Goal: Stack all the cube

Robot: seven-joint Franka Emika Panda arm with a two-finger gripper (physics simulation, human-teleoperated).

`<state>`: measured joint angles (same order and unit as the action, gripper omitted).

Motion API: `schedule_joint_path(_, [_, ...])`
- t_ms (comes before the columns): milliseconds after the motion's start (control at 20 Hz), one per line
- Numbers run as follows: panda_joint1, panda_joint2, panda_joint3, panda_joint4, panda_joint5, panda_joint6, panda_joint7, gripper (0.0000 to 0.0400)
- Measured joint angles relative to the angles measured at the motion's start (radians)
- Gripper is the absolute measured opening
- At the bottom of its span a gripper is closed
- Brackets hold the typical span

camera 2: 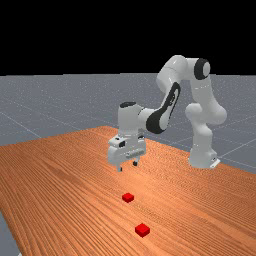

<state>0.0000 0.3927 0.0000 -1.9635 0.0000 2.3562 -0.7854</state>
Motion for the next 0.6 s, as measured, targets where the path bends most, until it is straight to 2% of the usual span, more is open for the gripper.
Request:
schedule_joint_path(50, [0.0,0.0,0.0,0.0,0.0,0.0,0.0,0.0249])
schedule_joint_path(100, [0.0,0.0,0.0,0.0,0.0,0.0,0.0,0.0158])
schedule_joint_path(150, [0.002,-0.001,-0.003,0.001,0.003,-0.005,0.019,0.0253])
schedule_joint_path(200, [0.003,-0.003,-0.006,0.002,0.004,-0.008,0.03,0.0311])
schedule_joint_path(250, [0.003,-0.005,-0.007,0.003,0.006,-0.009,0.037,0.0346])
schedule_joint_path(300, [0.011,-0.047,-0.037,0.031,0.017,-0.141,0.183,0.0212])
schedule_joint_path(350, [0.007,-0.097,-0.069,0.081,0.033,-0.241,0.335,0.0129])
schedule_joint_path(400, [0.003,-0.135,-0.099,0.114,0.048,-0.299,0.5,0.0079])
schedule_joint_path(500, [0.008,-0.172,-0.143,0.134,0.076,-0.345,0.859,0.003])
schedule_joint_path(600, [0.026,-0.181,-0.173,0.133,0.108,-0.359,1.221,0.0011])
